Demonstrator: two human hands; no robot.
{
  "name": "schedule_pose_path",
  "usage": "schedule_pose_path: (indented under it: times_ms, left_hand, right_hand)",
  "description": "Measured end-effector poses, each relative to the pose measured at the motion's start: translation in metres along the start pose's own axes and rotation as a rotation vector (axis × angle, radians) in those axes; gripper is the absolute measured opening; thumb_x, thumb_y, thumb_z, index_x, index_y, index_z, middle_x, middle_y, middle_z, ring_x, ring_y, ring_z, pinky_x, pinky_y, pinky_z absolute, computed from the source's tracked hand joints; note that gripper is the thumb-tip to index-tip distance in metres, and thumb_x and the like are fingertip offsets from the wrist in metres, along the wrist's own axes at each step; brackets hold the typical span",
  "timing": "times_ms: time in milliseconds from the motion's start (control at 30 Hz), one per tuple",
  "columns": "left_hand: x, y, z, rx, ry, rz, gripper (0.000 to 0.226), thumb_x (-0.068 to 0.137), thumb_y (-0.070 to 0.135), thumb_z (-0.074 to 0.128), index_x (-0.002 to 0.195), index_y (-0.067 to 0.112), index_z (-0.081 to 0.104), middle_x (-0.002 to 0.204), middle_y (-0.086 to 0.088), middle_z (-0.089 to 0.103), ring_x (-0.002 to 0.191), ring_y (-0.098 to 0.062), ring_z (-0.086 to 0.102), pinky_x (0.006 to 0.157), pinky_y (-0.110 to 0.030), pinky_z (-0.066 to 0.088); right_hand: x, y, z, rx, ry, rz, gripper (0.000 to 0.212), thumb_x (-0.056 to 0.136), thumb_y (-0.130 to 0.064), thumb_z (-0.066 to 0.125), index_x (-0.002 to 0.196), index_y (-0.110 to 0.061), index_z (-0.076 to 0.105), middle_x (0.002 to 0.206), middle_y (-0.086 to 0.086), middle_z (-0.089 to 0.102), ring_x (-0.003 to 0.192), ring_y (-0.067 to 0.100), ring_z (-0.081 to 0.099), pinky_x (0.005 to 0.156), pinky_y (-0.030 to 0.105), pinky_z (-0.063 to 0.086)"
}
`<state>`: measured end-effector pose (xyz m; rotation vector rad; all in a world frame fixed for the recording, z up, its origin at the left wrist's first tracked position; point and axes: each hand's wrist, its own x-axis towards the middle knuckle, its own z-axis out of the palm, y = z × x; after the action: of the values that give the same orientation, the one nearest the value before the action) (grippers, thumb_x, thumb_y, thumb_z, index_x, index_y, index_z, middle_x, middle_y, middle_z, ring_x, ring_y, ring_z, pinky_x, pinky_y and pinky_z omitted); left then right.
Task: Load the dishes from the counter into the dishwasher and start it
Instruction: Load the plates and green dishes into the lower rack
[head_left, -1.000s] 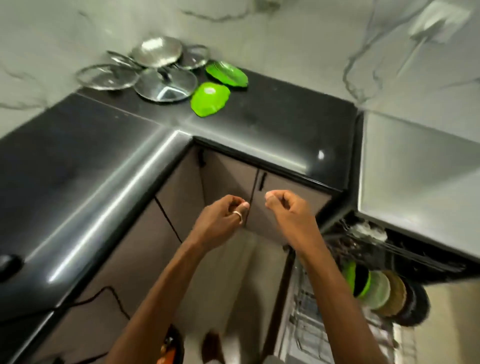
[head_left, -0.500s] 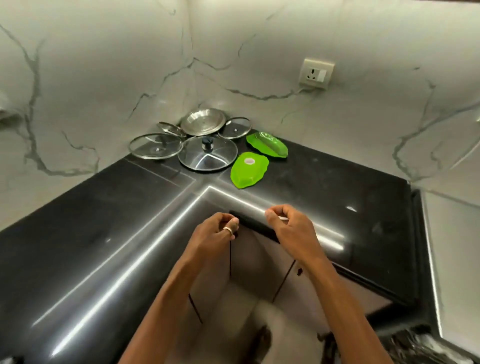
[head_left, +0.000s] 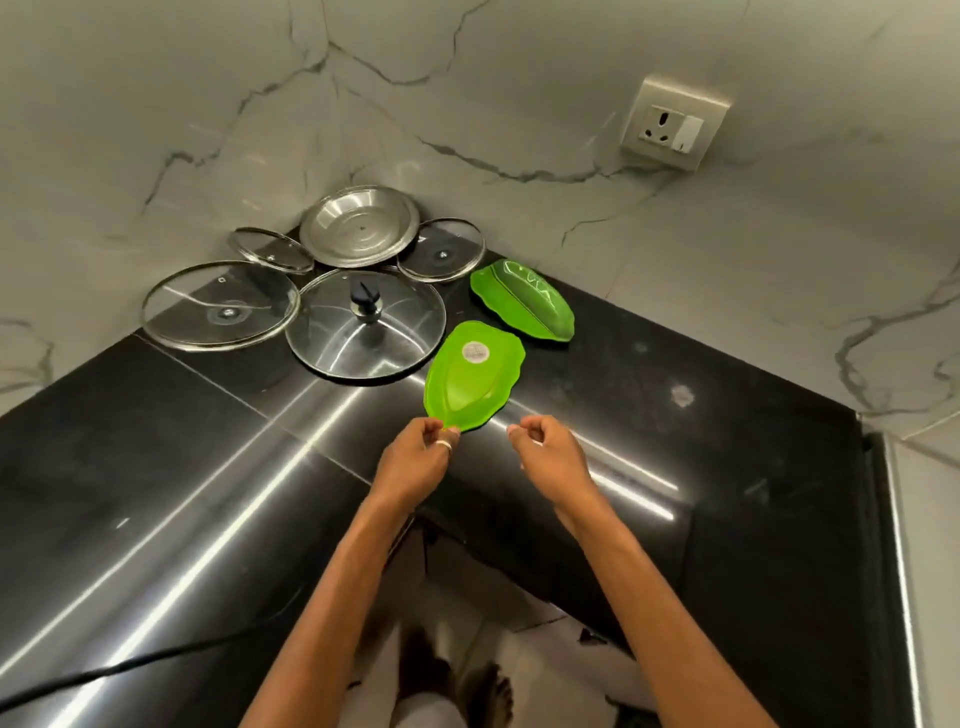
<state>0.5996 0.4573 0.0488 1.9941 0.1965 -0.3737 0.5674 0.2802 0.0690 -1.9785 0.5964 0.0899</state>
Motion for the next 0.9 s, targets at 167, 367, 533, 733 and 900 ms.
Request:
schedule_pose_path:
  times_ms: [167, 367, 533, 733, 900]
  left_hand:
    - [0.078, 0.007, -0.001, 0.108, 0.010, -0.007, 0.045, 0.095, 0.040, 0.063, 0.130, 0.012, 0.061, 0.126, -0.009, 0.068, 0.118, -0.027, 0.062, 0.103, -0.044, 0.048]
    - [0.121, 0.005, 0.010, 0.310, -0.016, -0.022, 0.060, 0.090, 0.047, 0.062, 0.134, 0.006, 0.057, 0.132, -0.020, 0.061, 0.126, -0.040, 0.054, 0.106, -0.045, 0.043]
    - [0.132, 0.014, 0.023, 0.428, -0.039, -0.057, 0.060, 0.095, 0.044, 0.059, 0.138, 0.003, 0.048, 0.142, -0.023, 0.047, 0.134, -0.043, 0.040, 0.109, -0.045, 0.033]
    - [0.145, 0.030, 0.034, 0.359, -0.005, -0.186, 0.071, 0.091, 0.050, 0.064, 0.141, 0.004, 0.041, 0.146, -0.025, 0.040, 0.136, -0.045, 0.036, 0.110, -0.049, 0.034]
    - [0.163, 0.024, 0.034, 0.147, -0.001, -0.354, 0.088, 0.071, 0.068, 0.068, 0.132, 0.007, 0.054, 0.138, -0.023, 0.053, 0.127, -0.043, 0.052, 0.106, -0.049, 0.045]
  right_hand:
    - [0.050, 0.004, 0.030, 0.027, 0.022, 0.125, 0.035, 0.083, -0.050, 0.062, 0.107, -0.025, 0.060, 0.108, 0.001, 0.070, 0.101, 0.024, 0.068, 0.092, 0.050, 0.055]
    - [0.081, -0.015, 0.045, -0.025, 0.097, 0.147, 0.028, 0.094, -0.034, 0.061, 0.118, -0.018, 0.060, 0.101, -0.007, 0.059, 0.096, 0.015, 0.058, 0.082, 0.032, 0.046]
    - [0.110, -0.023, 0.054, -0.051, 0.148, 0.152, 0.035, 0.090, -0.033, 0.063, 0.118, -0.013, 0.057, 0.120, 0.009, 0.060, 0.110, 0.028, 0.059, 0.091, 0.041, 0.050]
    - [0.129, -0.018, 0.059, -0.111, 0.100, 0.199, 0.056, 0.081, -0.042, 0.061, 0.127, -0.011, 0.052, 0.126, 0.011, 0.058, 0.114, 0.033, 0.059, 0.094, 0.048, 0.052]
    - [0.140, -0.011, 0.060, -0.133, 0.094, 0.200, 0.069, 0.078, -0.048, 0.060, 0.134, -0.010, 0.049, 0.130, 0.011, 0.057, 0.117, 0.034, 0.058, 0.097, 0.049, 0.052]
